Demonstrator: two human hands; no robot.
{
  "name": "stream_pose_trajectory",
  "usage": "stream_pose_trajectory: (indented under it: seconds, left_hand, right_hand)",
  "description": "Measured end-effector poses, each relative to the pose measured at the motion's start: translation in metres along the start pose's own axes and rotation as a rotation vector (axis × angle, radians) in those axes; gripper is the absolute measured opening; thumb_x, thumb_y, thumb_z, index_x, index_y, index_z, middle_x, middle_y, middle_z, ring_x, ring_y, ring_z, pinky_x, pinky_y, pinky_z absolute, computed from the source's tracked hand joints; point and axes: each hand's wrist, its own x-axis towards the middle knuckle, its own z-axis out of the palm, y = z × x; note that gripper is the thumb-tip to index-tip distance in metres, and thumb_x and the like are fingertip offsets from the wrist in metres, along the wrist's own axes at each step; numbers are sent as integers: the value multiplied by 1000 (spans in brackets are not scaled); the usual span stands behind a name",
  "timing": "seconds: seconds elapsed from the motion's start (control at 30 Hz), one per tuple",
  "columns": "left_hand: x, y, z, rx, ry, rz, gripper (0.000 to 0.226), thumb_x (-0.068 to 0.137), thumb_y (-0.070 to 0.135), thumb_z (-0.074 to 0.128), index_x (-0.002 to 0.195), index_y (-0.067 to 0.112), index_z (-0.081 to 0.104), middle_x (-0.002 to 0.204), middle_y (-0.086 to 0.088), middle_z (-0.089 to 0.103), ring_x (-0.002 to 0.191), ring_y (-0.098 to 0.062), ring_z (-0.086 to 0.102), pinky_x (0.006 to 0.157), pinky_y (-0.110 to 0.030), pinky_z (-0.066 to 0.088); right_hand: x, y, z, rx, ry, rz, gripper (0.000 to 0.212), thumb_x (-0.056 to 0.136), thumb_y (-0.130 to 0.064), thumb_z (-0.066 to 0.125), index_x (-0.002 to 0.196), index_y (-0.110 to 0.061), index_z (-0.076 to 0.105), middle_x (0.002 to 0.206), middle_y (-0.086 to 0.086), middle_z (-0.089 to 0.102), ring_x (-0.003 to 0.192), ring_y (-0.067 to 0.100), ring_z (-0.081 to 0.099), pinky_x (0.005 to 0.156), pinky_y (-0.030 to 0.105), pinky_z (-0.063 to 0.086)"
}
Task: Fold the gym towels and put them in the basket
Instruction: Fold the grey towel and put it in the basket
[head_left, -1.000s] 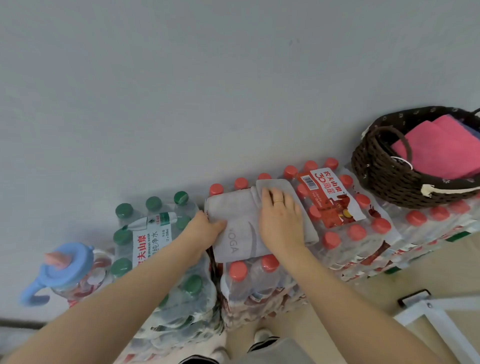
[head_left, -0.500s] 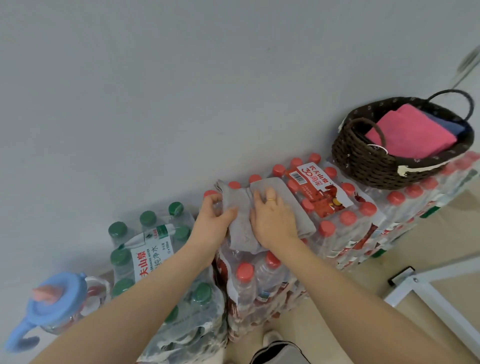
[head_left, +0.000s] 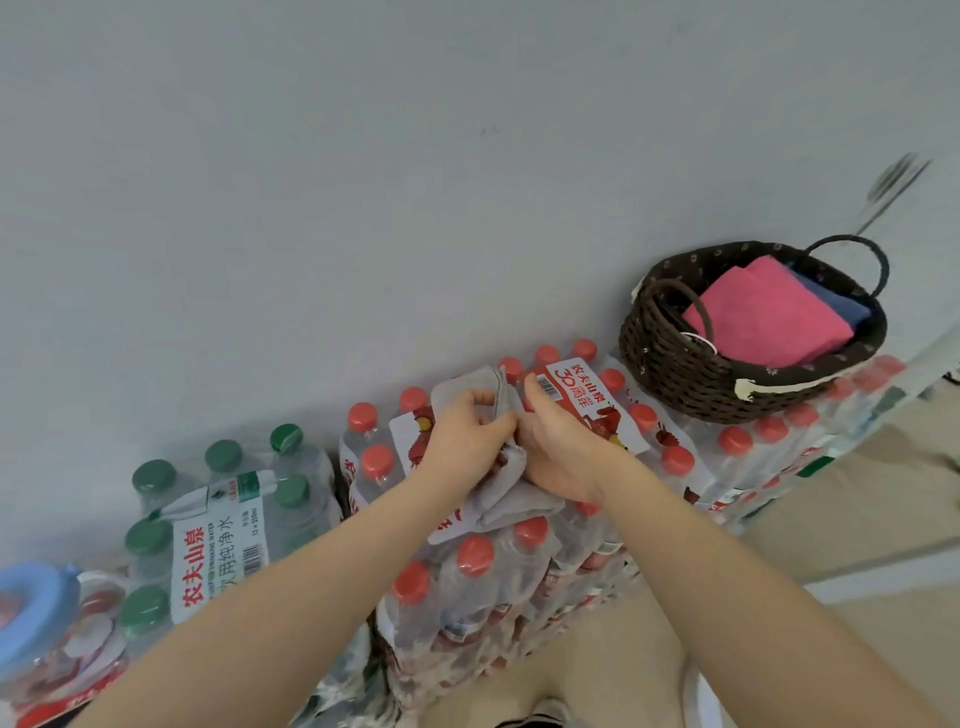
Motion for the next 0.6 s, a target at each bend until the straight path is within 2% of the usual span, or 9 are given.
stream_pose_trajectory:
  seconds: [0.07,0.1,0.2,0.27,0.37,0.43,0.47,0.53,0.6]
  left_hand:
    - [3,-1,9,61,46,15,10,94,26,48,101,20,49,73,1,63,60,-5,60,51,-12,46]
    - [3,0,12,62,59,4,12,96,24,42,105,18,47,72,-1,63,59,-9,59,51,-14,47]
    - [5,-5,16,116,60,-6,21,97,10,27,108,8,46,64,-6,56,52,-15,53,48,-19,47]
    - [4,-10,17,184,38,-6,27,97,6,26,115,4,46,65,-5,56,54,-12,53,48,-13,46]
    - [6,-15,18,292,6,17,27,95,6,36,119,4,48,73,1,57,61,-9,55,57,-8,45]
    - [6,-17,18,416,1,88,27,92,11,47,118,6,53,92,-1,60,76,-13,59,69,-13,45]
    - [5,-19,18,492,6,145,29,90,14,51,118,7,55,104,-2,58,86,-16,60,75,-15,43]
    - [2,-21,21,629,0,250,35,88,17,55,122,9,56,123,-4,51,107,-20,55,88,-17,37]
    - [1,-24,19,844,-12,294,48,86,29,54,132,17,47,143,0,37,130,-20,37,104,-25,25]
  right_hand:
    - [1,-1,-1,12,37,5,56,96,-55,23,103,-16,61,102,11,66,99,19,61,90,28,48]
    - [4,-2,-1,-96,97,-21,48,96,-51,28,102,-17,62,98,10,67,94,18,63,88,28,50]
    - [14,-3,-7,-848,358,-186,37,94,-44,39,101,-12,57,100,11,63,99,25,59,88,36,47]
    - [16,-3,-13,-1205,471,-252,39,91,-42,45,108,-8,52,113,16,53,110,32,48,91,38,39]
    - [13,1,-23,-1230,442,-202,43,91,-31,49,122,-1,42,124,21,47,112,36,48,93,40,41]
    - [10,4,-26,-1252,396,-254,33,90,-15,47,120,-2,41,121,21,51,108,35,52,87,38,43]
    - [9,5,-27,-1261,368,-285,36,89,-9,46,124,-3,39,124,21,49,111,34,51,90,38,42]
    - [6,9,-28,-1280,339,-304,53,90,-6,44,140,-8,26,141,20,32,127,34,38,103,40,34]
    - [1,15,-27,-1408,394,-321,67,92,-9,42,148,-15,5,155,12,7,139,31,19,112,41,22]
